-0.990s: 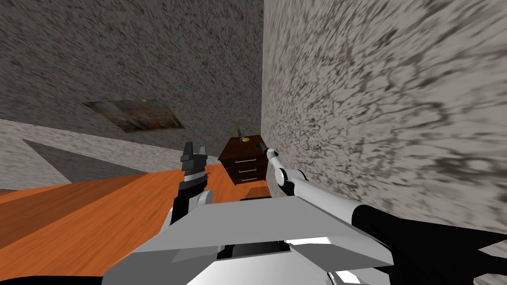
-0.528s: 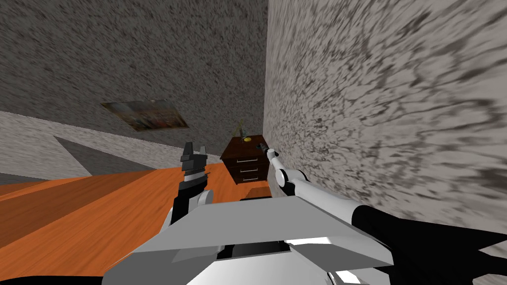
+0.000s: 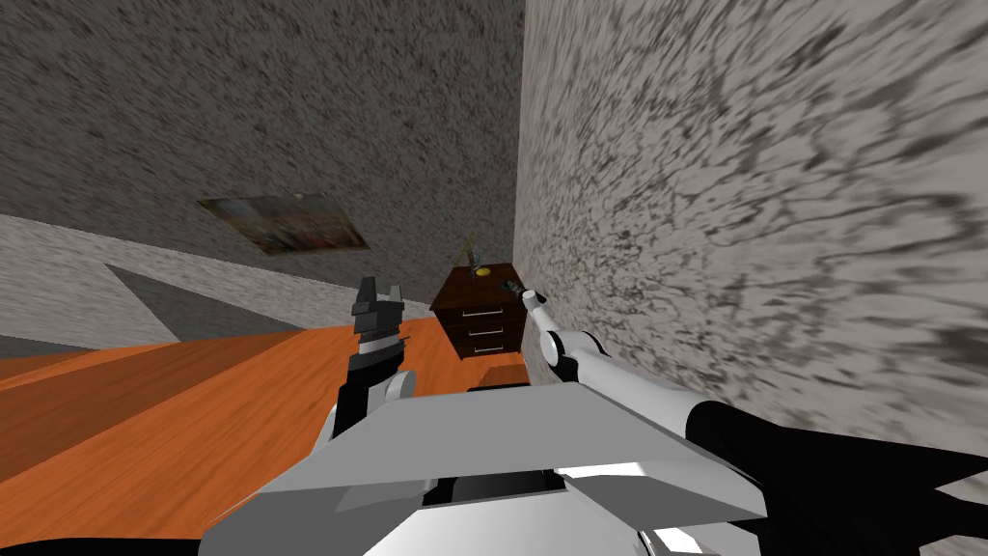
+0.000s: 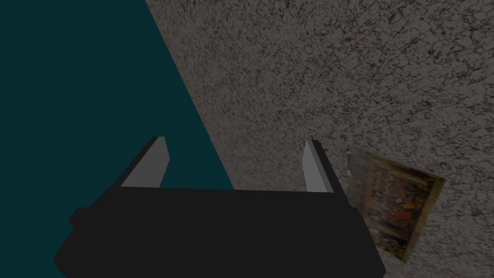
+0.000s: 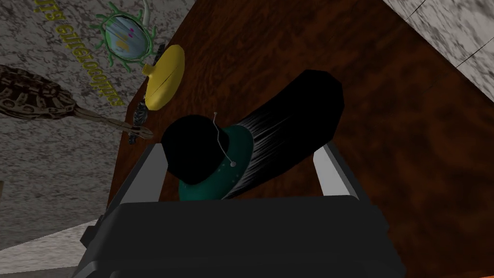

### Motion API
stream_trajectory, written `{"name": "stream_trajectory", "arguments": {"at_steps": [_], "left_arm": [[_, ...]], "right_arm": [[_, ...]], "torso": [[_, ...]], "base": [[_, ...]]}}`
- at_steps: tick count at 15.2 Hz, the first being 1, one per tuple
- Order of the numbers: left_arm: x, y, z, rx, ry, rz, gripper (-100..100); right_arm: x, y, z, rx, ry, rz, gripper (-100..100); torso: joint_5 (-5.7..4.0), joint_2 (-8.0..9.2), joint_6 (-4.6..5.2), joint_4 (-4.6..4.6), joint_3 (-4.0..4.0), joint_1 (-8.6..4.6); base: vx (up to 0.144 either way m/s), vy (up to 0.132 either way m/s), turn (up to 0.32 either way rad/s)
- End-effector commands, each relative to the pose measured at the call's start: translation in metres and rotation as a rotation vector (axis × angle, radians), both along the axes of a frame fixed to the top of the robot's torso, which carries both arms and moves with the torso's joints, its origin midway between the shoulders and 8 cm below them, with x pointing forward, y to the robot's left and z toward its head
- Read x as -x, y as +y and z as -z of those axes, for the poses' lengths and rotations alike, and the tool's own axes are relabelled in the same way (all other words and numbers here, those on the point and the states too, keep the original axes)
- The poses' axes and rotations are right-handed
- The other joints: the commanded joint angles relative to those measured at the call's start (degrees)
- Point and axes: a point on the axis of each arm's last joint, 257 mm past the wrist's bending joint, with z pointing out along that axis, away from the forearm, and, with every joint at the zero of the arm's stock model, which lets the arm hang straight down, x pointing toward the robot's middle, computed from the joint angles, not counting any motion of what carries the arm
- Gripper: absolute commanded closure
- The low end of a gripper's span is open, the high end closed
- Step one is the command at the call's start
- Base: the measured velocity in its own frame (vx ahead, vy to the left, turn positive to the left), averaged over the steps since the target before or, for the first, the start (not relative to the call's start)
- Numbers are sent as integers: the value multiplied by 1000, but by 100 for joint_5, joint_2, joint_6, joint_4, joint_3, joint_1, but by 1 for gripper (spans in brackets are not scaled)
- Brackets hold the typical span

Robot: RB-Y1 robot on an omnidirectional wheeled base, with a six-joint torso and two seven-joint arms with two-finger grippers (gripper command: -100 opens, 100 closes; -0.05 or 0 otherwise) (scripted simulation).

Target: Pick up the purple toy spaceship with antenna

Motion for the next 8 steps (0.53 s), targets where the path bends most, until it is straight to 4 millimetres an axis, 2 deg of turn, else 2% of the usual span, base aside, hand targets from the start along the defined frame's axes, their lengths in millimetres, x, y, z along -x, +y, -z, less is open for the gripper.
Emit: {"name": "stream_trajectory", "arguments": {"at_steps": [1, 8], "left_arm": [[0, 0, 0, 0, 0, 0, 0], [0, 0, 0, 0, 0, 0, 0]], "right_arm": [[2, 3, 0, 1, -1, -10, -100], [9, 14, 3, 1, 0, -45, -100]], "torso": [[0, 0, 0, 0, 0, 0], [5, -28, 0, -2, -14, 20]], "base": [[32, 7, -70], [65, 38, -83]]}}
